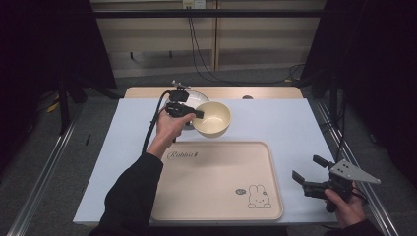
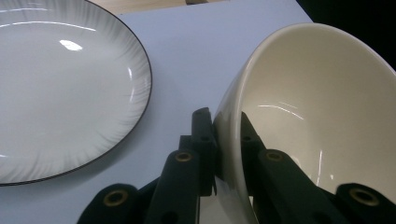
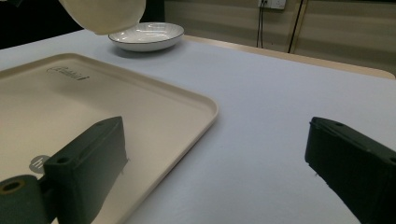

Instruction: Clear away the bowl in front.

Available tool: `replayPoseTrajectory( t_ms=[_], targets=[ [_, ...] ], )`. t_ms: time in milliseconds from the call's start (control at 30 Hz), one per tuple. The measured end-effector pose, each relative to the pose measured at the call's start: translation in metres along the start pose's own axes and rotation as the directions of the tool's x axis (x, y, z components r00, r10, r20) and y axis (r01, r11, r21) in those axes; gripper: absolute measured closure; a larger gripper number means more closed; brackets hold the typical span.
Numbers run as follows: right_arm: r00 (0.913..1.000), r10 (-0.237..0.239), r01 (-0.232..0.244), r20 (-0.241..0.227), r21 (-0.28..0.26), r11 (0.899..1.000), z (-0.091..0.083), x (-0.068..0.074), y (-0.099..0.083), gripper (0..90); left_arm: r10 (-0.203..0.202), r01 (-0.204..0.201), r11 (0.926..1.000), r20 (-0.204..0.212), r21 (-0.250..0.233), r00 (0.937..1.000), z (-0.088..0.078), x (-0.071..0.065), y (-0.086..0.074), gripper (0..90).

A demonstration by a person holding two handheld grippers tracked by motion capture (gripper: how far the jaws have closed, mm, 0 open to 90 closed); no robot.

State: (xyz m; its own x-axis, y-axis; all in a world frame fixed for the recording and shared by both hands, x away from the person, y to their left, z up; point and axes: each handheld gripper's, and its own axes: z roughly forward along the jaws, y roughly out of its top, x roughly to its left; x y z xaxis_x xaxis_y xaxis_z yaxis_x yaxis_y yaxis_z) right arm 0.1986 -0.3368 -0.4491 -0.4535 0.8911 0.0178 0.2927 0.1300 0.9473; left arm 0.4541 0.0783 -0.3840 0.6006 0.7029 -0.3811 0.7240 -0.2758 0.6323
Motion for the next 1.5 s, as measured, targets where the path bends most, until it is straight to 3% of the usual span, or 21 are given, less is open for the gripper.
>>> replayPoseTrajectory(
  t_ms=[267, 433, 500, 533, 567, 700, 900, 933, 967, 1133, 1400, 1500],
  targets=[
    [1.0000, 0.004, -0.004, -0.003, -0.003, 1.000, 0.000, 0.000, 0.000, 5.0, 0.032, -0.033, 0.9990, 0.032, 0.032, 0.9990, 0.013, -0.021, -0.003, 83.2],
    [1.0000, -0.001, 0.001, -0.005, -0.001, 1.000, 0.000, 0.000, 0.000, 5.0, 0.069, -0.070, 0.9951, 0.024, 0.070, 0.9973, 0.025, -0.033, -0.003, 83.2],
    [1.0000, 0.002, -0.002, -0.001, -0.004, 1.000, 0.000, 0.000, 0.000, 4.9, 0.059, -0.061, 0.9957, 0.034, 0.069, 0.9977, 0.030, -0.038, -0.004, 83.2],
    [1.0000, 0.004, -0.004, -0.003, -0.005, 1.000, 0.000, 0.000, 0.000, 4.9, 0.075, -0.078, 0.9935, 0.040, 0.083, 0.9964, 0.032, -0.039, -0.005, 83.2],
    [1.0000, 0.003, -0.003, -0.002, -0.005, 1.000, 0.000, 0.000, 0.000, 4.9, 0.056, -0.059, 0.9959, 0.041, 0.068, 0.9976, 0.036, -0.043, -0.006, 83.2],
    [1.0000, 0.002, -0.002, -0.002, -0.005, 1.000, 0.000, 0.000, 0.000, 4.9, 0.085, -0.089, 0.9918, 0.048, 0.092, 0.9952, 0.045, -0.050, -0.007, 83.2],
    [1.0000, 0.004, -0.004, -0.002, -0.005, 1.000, 0.000, 0.000, 0.000, 4.9, 0.088, -0.095, 0.9899, 0.073, 0.105, 0.9935, 0.058, -0.062, -0.008, 83.2],
    [1.0000, 0.004, -0.005, -0.005, -0.004, 1.000, 0.000, 0.000, 0.000, 4.9, 0.069, -0.076, 0.9922, 0.079, 0.099, 0.9945, 0.061, -0.065, -0.008, 83.2],
    [1.0000, 0.005, -0.005, -0.005, -0.005, 1.000, -0.001, 0.000, 0.000, 4.9, 0.088, -0.097, 0.9892, 0.079, 0.110, 0.9929, 0.062, -0.065, -0.008, 83.2],
    [1.0000, 0.006, -0.006, -0.005, -0.004, 1.000, 0.000, 0.000, 0.000, 4.9, 0.087, -0.098, 0.9868, 0.090, 0.128, 0.9921, 0.074, -0.071, -0.010, 83.2],
    [1.0000, 0.004, -0.004, -0.004, -0.003, 1.000, 0.000, 0.000, 0.000, 4.9, 0.087, -0.099, 0.9829, 0.083, 0.155, 0.9927, 0.093, -0.079, -0.015, 83.2],
    [1.0000, 0.004, -0.004, -0.003, -0.004, 1.000, 0.000, 0.000, 0.000, 4.9, 0.081, -0.092, 0.9852, 0.078, 0.145, 0.9936, 0.099, -0.083, -0.016, 83.2]
  ],
)
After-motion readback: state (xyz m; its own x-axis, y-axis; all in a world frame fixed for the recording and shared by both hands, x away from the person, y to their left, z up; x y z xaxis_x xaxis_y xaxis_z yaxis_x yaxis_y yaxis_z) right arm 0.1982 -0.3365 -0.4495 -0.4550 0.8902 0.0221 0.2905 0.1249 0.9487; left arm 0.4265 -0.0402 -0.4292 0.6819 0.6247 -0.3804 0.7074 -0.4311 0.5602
